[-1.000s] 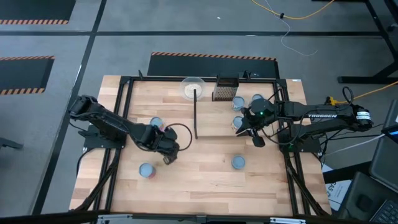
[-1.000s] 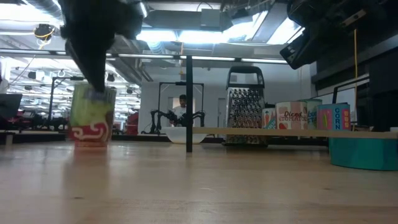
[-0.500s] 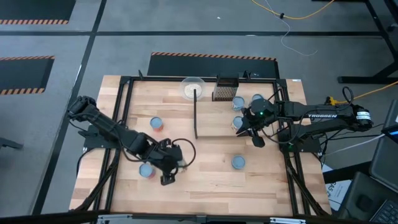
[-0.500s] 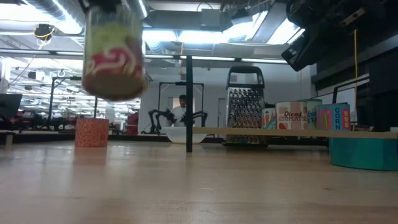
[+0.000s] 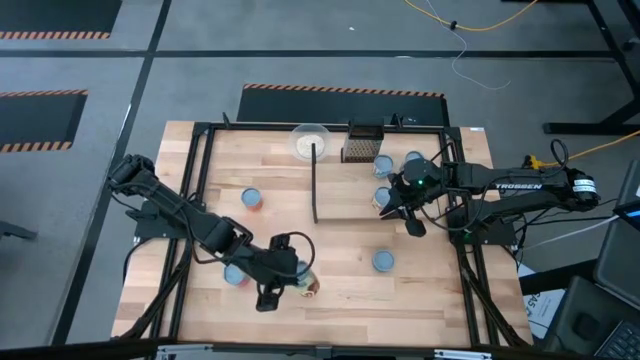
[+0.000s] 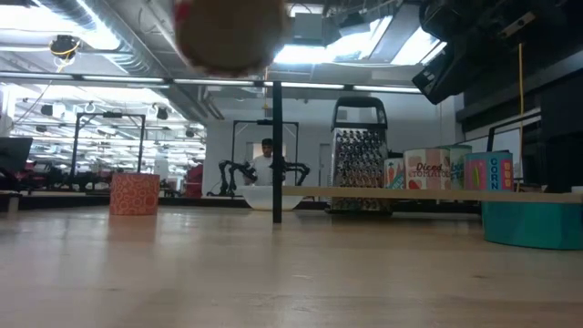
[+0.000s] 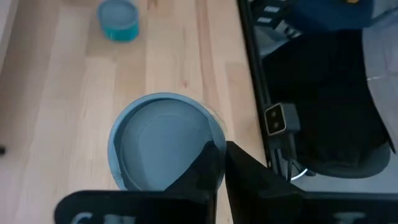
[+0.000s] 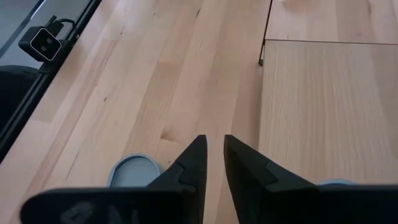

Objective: Pick and place cans onto a shelf
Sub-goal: Put the canned spaghetti sauce on the shelf

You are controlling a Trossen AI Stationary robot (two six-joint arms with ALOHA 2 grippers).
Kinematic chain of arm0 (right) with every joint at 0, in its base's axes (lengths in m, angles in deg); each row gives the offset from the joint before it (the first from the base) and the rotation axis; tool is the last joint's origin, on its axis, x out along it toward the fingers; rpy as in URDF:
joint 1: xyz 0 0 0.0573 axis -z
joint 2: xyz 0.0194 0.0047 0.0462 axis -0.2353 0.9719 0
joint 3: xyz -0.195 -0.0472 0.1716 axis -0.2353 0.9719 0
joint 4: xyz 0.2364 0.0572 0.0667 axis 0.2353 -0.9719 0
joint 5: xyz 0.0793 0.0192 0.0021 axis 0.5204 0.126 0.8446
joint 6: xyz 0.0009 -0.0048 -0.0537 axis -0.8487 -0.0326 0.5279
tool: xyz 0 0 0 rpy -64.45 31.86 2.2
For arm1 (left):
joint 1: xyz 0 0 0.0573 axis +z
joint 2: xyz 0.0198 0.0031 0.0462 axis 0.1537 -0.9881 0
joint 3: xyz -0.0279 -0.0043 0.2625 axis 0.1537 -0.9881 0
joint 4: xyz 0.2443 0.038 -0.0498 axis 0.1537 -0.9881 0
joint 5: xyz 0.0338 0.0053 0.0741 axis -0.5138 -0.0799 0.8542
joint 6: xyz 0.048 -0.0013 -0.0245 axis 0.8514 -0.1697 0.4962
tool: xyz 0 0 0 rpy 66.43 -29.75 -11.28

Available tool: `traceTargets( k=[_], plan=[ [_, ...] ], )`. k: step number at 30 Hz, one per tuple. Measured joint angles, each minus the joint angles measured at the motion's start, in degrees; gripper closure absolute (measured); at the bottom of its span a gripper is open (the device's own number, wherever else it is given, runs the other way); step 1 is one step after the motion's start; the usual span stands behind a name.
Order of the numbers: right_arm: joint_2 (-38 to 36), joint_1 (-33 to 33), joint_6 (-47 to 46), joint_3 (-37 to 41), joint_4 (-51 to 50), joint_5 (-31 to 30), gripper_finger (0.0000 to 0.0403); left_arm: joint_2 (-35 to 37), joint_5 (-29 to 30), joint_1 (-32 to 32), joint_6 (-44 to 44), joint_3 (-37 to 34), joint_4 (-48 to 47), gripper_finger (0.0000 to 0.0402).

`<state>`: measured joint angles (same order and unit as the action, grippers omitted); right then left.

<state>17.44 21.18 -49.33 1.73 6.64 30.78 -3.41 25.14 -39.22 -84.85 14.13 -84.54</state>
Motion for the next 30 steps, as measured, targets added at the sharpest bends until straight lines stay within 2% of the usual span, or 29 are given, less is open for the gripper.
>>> traceTargets(
  k=[13,21,27,30],
  plan=[
    [-0.6,0.0,0.0,0.0,-0.8,0.0,0.0343,-0.2,-2.1,4.5,4.8,0.0,5.5,0.0391],
    [-5.5,0.0,0.0,0.0,-0.9,0.0,0.0343,-0.2,-4.3,7.8,8.3,0.3,8.5,0.0391],
    [-10.3,0.1,0.0,0.0,-0.9,-1.9,0.0343,-2.4,-4.3,9.9,14.3,5.3,6.7,0.0391],
    [-12.2,0.1,0.0,0.0,-1.1,-3.6,0.0343,-5.3,-4.3,11.2,18.0,10.6,4.7,0.0391]
  ],
)
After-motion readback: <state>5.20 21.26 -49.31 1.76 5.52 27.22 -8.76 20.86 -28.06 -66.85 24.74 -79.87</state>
